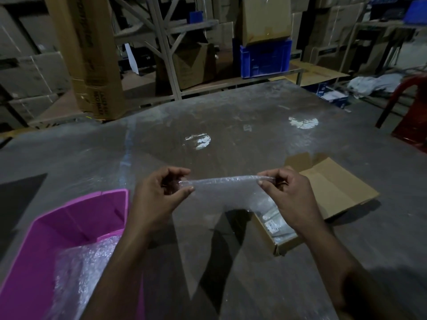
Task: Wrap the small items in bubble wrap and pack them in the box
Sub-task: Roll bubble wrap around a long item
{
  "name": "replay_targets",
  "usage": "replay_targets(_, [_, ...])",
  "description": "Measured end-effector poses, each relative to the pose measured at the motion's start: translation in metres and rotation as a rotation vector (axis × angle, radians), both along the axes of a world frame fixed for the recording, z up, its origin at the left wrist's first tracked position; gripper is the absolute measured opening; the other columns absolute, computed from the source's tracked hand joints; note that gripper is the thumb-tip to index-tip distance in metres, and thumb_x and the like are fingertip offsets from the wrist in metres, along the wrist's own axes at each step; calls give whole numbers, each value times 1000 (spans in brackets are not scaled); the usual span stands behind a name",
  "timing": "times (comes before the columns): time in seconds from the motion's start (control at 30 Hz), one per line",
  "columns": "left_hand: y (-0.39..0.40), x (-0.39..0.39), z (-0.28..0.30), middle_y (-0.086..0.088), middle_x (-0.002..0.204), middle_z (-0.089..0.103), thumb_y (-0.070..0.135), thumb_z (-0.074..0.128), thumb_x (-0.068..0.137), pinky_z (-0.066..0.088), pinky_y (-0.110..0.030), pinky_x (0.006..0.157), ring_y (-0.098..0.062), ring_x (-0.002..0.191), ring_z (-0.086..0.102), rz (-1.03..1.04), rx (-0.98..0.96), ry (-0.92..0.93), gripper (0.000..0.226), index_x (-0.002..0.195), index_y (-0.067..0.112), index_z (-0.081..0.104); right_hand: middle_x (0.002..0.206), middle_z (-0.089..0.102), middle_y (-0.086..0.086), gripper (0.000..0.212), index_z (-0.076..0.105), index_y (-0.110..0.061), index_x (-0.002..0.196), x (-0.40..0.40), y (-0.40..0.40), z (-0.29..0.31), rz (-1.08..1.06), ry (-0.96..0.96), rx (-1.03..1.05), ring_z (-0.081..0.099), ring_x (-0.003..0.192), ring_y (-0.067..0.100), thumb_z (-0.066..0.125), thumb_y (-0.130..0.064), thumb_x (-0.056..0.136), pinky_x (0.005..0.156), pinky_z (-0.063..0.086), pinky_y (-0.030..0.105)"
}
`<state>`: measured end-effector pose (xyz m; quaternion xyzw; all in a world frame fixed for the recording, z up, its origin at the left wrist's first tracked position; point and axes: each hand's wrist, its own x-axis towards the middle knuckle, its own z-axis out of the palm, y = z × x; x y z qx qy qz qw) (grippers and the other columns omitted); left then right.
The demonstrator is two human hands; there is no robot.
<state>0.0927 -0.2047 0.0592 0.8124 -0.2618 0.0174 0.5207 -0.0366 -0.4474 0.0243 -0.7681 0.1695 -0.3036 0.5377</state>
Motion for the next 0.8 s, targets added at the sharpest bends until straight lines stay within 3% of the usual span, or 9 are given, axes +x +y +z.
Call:
replay_targets(0.1, [4, 1, -1, 9, 82, 66, 21, 86, 77, 47, -18, 61, -2, 66, 56, 4, 117, -75, 27, 100, 31, 75, 103, 56, -11, 9, 73, -28, 88, 0, -1, 4, 27, 34, -85, 61, 93, 0, 76, -19, 89, 76, 51, 15])
replay_targets(0.17, [5, 4, 0, 12, 85, 65, 29, 88, 76, 43, -25, 67, -4, 72, 57, -8, 295, -199, 26, 99, 32, 77, 115, 55, -15, 7, 71, -28, 89, -1, -2, 10, 83, 53, -143, 58, 105, -1, 74, -22, 90, 87, 50, 20])
replay_targets(0.23, [5, 6, -3, 6, 98, 67, 56, 82, 66, 41, -32, 84, -17, 93, 61, -35, 539, -262, 56, 113, 28, 74, 115, 62, -18, 6, 68, -28, 90, -2, 0, 15, 171, 64, -188, 59, 110, 0, 70, -23, 93, 96, 50, 29])
replay_targets(0.3, [3, 2, -6, 1, 120, 62, 79, 64, 56, 33, -30, 97, -22, 115, 53, -61, 649, -250, 90, 131, 28, 63, 104, 68, -18, 4, 65, -31, 93, -2, 6, 20, 246, 115, -221, 62, 105, 0, 67, -28, 95, 93, 52, 36])
replay_targets(0.37, [-4, -7, -10, 9, 132, 53, 78, 70, 59, 31, -25, 103, -17, 128, 44, -126, 586, -212, 94, 138, 30, 56, 96, 68, -16, 5, 63, -32, 94, 1, 16, 27, 314, 162, -246, 63, 97, 1, 65, -30, 97, 86, 53, 35])
replay_targets(0.47, [-19, -17, -13, 21, 125, 62, 64, 76, 75, 46, -31, 104, -3, 120, 56, -237, 467, -109, 59, 125, 34, 65, 94, 67, -13, 5, 64, -29, 96, 6, 27, 36, 376, 150, -276, 62, 92, 1, 66, -24, 96, 82, 52, 28])
replay_targets(0.57, [-26, -22, -13, -1, 84, 75, 60, 65, 85, 57, -50, 74, -17, 79, 71, -256, 277, 92, 39, 93, 23, 74, 103, 66, -16, 19, 64, -31, 111, 8, 28, 37, 335, 67, -182, 61, 100, -1, 71, -29, 93, 83, 50, 18])
replay_targets(0.7, [-24, -25, -6, -11, 90, 78, 23, 65, 96, 59, -43, 81, -23, 84, 73, -194, -41, 343, 17, 93, 10, 76, 123, 61, -18, 63, 53, -41, 131, 4, 16, 26, 349, 174, 53, 59, 115, -4, 82, -46, 75, 88, 51, 18])
replay_targets(0.8, [-22, -21, -6, -16, 93, 74, 29, 67, 90, 57, -43, 81, -28, 86, 68, -170, -208, 508, 26, 93, 4, 73, 118, 72, -8, 59, 57, -30, 126, 4, 11, 13, 339, 144, 289, 69, 110, 8, 85, -32, 73, 86, 57, 24])
